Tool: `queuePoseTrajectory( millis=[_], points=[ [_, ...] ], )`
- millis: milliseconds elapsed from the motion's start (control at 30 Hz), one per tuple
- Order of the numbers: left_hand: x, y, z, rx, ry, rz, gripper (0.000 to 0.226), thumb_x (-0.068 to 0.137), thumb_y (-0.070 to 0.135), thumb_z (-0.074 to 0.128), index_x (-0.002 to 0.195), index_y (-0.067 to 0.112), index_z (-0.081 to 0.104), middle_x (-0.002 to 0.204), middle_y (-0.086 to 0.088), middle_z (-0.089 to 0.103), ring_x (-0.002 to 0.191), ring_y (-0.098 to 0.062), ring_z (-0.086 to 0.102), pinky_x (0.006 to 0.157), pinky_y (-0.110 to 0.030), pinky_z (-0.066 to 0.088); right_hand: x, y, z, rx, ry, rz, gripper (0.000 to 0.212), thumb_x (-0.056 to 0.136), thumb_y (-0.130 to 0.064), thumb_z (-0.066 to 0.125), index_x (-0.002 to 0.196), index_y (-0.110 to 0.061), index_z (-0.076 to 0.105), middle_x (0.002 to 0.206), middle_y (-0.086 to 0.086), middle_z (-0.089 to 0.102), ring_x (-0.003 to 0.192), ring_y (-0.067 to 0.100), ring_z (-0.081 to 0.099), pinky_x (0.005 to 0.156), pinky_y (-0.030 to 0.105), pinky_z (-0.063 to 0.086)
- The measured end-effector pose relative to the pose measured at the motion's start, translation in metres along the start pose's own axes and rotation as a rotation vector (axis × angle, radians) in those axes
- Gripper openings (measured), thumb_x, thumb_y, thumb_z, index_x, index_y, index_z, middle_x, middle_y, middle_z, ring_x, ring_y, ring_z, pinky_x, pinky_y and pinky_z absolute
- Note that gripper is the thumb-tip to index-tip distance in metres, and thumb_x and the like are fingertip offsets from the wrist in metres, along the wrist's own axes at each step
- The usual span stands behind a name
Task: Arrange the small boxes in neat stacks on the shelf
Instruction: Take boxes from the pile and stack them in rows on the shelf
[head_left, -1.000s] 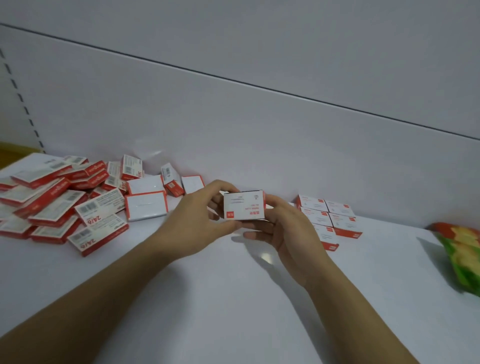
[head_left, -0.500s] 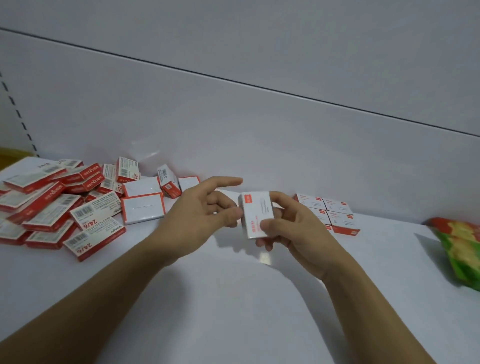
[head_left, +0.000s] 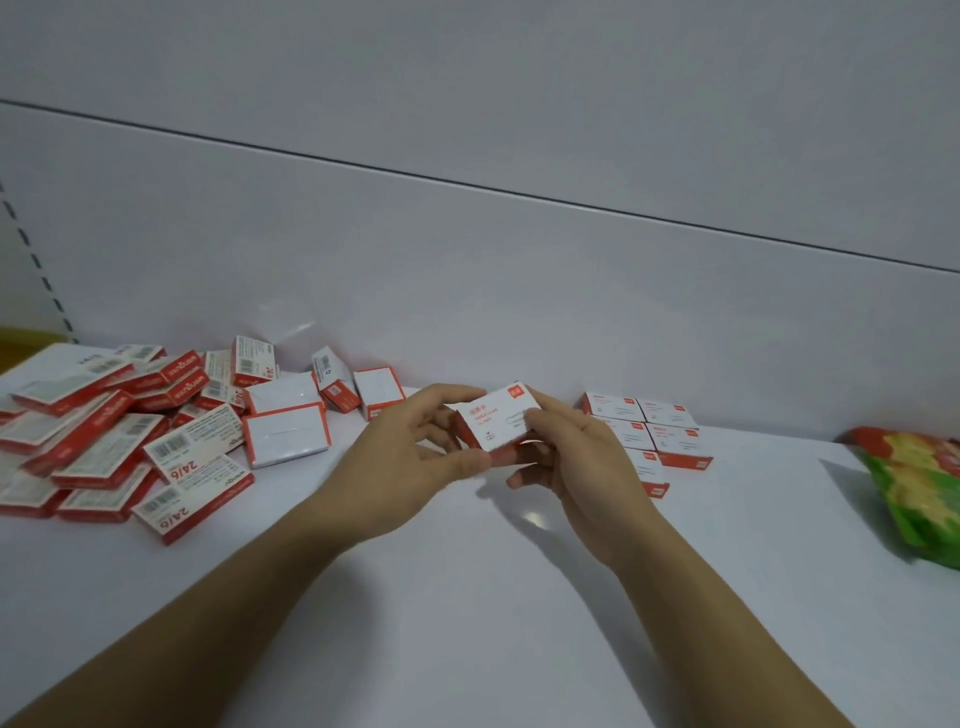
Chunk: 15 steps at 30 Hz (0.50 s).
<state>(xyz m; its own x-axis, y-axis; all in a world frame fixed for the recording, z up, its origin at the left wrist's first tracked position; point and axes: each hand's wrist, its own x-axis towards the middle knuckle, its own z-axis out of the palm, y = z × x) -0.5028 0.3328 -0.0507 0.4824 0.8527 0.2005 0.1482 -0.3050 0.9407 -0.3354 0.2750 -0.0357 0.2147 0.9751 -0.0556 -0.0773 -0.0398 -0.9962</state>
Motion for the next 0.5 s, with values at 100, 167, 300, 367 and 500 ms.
queuePoseTrajectory(
  millis=[100, 167, 300, 367, 500],
  points=[
    [0.002, -0.002, -0.002, 0.032, 0.041, 0.002, 0.047, 0.086, 0.019, 0.069, 0.125, 0.039, 0.054, 0.104, 0.014, 0.066, 0.096, -0.008, 0.062, 0.085, -0.033, 0.056, 0.0, -0.001, -0.003, -0.111, 0.048, -0.052, 0.03, 0.095, -0.006, 0.05, 0.119, -0.016, 0.065, 0.1, 0.003, 0.074, 0.083, 0.021, 0.07, 0.067, 0.03, 0.055],
    [0.003, -0.004, -0.002, 0.061, 0.052, 0.009, 0.048, 0.09, 0.017, 0.064, 0.131, 0.039, 0.051, 0.108, 0.015, 0.064, 0.098, -0.008, 0.061, 0.088, -0.033, 0.055, -0.001, 0.0, -0.005, -0.23, 0.037, -0.094, 0.04, 0.092, -0.005, 0.057, 0.129, -0.019, 0.057, 0.107, -0.005, 0.071, 0.085, 0.016, 0.07, 0.072, 0.028, 0.057],
    [0.003, -0.006, -0.003, 0.094, 0.062, 0.05, 0.049, 0.091, 0.012, 0.061, 0.131, 0.039, 0.052, 0.109, 0.013, 0.064, 0.101, -0.005, 0.059, 0.089, -0.029, 0.053, -0.002, 0.003, -0.008, -0.715, 0.063, -0.303, 0.069, 0.081, -0.013, 0.074, 0.138, -0.036, 0.042, 0.122, -0.017, 0.054, 0.091, 0.003, 0.063, 0.077, 0.017, 0.054],
    [0.002, -0.006, 0.001, 0.125, 0.039, 0.073, 0.05, 0.091, 0.012, 0.061, 0.131, 0.039, 0.051, 0.11, 0.012, 0.062, 0.102, -0.005, 0.058, 0.087, -0.025, 0.053, -0.001, 0.002, -0.01, -0.876, 0.082, -0.425, 0.062, 0.078, -0.015, 0.077, 0.132, -0.031, 0.051, 0.125, -0.013, 0.05, 0.096, 0.001, 0.058, 0.079, 0.019, 0.053],
    [0.0, -0.007, 0.01, 0.127, 0.032, 0.111, 0.048, 0.091, 0.012, 0.062, 0.132, 0.035, 0.05, 0.106, 0.011, 0.06, 0.1, -0.009, 0.059, 0.084, -0.022, 0.053, 0.0, -0.005, -0.019, -1.086, 0.077, -0.463, 0.056, 0.078, -0.027, 0.078, 0.129, -0.031, 0.054, 0.116, -0.016, 0.051, 0.097, 0.0, 0.047, 0.083, 0.022, 0.044]
  ],
)
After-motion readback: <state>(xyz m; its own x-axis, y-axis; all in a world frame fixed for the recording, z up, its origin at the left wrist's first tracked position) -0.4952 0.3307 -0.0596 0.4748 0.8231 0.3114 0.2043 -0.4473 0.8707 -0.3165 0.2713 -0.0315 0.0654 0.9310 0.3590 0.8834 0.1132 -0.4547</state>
